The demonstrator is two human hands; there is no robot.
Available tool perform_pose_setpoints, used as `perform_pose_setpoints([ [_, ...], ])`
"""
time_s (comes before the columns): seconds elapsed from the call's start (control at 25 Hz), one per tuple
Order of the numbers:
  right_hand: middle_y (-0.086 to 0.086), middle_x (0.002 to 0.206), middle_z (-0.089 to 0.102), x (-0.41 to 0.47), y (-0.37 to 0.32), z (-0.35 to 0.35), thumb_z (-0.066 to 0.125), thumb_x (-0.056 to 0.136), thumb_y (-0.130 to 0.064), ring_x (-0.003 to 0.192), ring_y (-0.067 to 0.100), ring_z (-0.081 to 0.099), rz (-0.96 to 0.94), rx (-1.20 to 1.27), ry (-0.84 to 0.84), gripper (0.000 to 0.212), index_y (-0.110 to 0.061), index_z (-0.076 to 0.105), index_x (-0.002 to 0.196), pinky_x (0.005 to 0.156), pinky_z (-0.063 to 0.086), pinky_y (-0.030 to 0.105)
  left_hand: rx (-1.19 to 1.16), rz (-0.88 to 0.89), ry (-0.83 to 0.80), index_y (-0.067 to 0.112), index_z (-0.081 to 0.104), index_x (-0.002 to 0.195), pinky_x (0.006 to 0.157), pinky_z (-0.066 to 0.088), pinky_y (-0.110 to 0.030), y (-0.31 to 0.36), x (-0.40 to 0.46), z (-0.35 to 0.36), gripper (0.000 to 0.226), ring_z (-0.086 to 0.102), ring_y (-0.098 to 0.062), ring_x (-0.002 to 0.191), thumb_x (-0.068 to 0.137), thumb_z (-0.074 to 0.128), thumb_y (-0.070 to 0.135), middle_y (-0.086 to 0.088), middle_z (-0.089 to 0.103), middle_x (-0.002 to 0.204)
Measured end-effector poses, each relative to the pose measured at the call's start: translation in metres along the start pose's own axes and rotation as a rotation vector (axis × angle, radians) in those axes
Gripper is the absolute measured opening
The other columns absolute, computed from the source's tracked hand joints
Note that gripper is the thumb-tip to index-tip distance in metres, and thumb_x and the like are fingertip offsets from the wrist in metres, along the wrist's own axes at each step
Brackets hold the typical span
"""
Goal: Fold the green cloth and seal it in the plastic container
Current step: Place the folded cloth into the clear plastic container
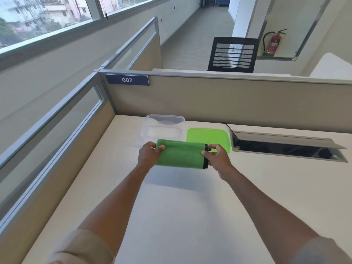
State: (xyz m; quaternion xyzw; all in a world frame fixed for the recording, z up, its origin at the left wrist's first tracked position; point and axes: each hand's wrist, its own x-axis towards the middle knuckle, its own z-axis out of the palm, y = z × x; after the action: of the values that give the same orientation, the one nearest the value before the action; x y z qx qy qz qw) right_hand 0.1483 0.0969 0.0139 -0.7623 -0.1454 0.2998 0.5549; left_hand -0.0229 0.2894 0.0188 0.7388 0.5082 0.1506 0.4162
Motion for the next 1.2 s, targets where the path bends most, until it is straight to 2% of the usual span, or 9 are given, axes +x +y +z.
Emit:
perform_pose_setpoints([
  [0.2,0.025,0.097,0.067,0.059,-0.054,0.041,0.074,0.080,-0.022,0.081,0.032,0.068,-0.082,-0.030,0.005,0.017,-0.027,0.059,0.087,0.078,0.059,0.053,0.010,0.023,0.088,0.009,0.063,0.107,0.078,0.050,-0.038,0.025,0.070,-0.036,0.038,0.061,-0.033,0.095,0.090,0.065,0.043,-0.015,0.067,0.106],
  [0.4,0.011,0.092,0.068,0.115,-0.080,0.081,0.072,0.069,-0.036,0.091,0.032,0.069,-0.098,-0.062,0.001,0.021,-0.028,0.061,0.085,0.082,0.057,0.052,-0.007,0.018,0.141,0.009,0.065,0.101,0.084,0.052,-0.040,0.031,0.130,-0.053,0.034,0.062,-0.033,0.095,0.090,0.065,0.042,-0.012,0.068,0.103],
  [0.48,0.006,0.093,0.067,0.132,-0.085,0.093,0.073,0.075,-0.032,0.092,0.030,0.068,-0.111,-0.082,-0.007,0.018,-0.026,0.060,0.088,0.082,0.058,0.047,0.008,0.007,0.151,0.009,0.065,0.104,0.080,0.049,-0.036,0.030,0.149,-0.054,0.035,0.058,-0.029,0.090,0.091,0.064,0.042,-0.007,0.064,0.097],
  [0.56,-0.002,0.087,0.065,0.148,-0.087,0.101,0.073,0.081,-0.026,0.087,0.024,0.064,-0.130,-0.136,0.000,0.017,-0.022,0.060,0.091,0.080,0.053,0.039,0.031,-0.005,0.155,0.009,0.064,0.099,0.071,0.043,-0.033,0.030,0.163,-0.052,0.033,0.057,-0.030,0.086,0.091,0.063,0.041,-0.006,0.060,0.090],
  [0.64,-0.006,0.081,0.062,0.162,-0.085,0.105,0.073,0.083,-0.024,0.082,0.019,0.059,-0.155,-0.223,0.011,0.018,-0.017,0.061,0.094,0.076,0.047,0.032,0.082,0.000,0.151,0.008,0.061,0.086,0.065,0.038,-0.032,0.030,0.175,-0.048,0.033,0.059,-0.033,0.083,0.092,0.062,0.040,-0.007,0.059,0.081],
  [0.72,-0.002,0.085,0.065,0.175,-0.080,0.108,0.073,0.082,-0.024,0.083,0.019,0.060,-0.167,-0.332,0.012,0.022,-0.013,0.062,0.098,0.075,0.045,0.029,0.179,0.039,0.139,0.009,0.056,0.080,0.062,0.036,-0.033,0.026,0.185,-0.041,0.033,0.057,-0.035,0.080,0.093,0.059,0.040,-0.009,0.060,0.080],
  [0.8,0.002,0.091,0.069,0.183,-0.075,0.109,0.074,0.081,-0.027,0.087,0.023,0.064,-0.185,-0.475,0.014,0.026,-0.013,0.063,0.100,0.078,0.050,0.033,0.305,0.089,0.126,0.011,0.059,0.088,0.065,0.038,-0.035,0.021,0.192,-0.033,0.031,0.056,-0.036,0.081,0.093,0.057,0.041,-0.014,0.063,0.092],
  [0.92,0.001,0.091,0.071,0.187,-0.073,0.110,0.070,0.077,-0.031,0.086,0.026,0.065,-0.254,-0.659,0.002,0.027,-0.020,0.059,0.099,0.077,0.054,0.039,0.504,0.187,0.130,0.009,0.061,0.106,0.076,0.040,-0.040,0.020,0.193,-0.024,0.034,0.056,-0.041,0.096,0.094,0.058,0.041,-0.020,0.060,0.103],
  [1.2,0.012,0.098,0.066,0.186,-0.072,0.122,0.060,0.082,-0.022,0.089,0.036,0.063,-0.465,-1.217,-0.056,0.025,-0.014,0.055,0.106,0.064,0.042,0.035,0.915,0.361,0.148,0.010,0.063,0.106,0.080,0.038,-0.036,0.016,0.193,-0.009,0.034,0.056,-0.030,0.104,0.092,0.062,0.041,-0.012,0.069,0.099],
])
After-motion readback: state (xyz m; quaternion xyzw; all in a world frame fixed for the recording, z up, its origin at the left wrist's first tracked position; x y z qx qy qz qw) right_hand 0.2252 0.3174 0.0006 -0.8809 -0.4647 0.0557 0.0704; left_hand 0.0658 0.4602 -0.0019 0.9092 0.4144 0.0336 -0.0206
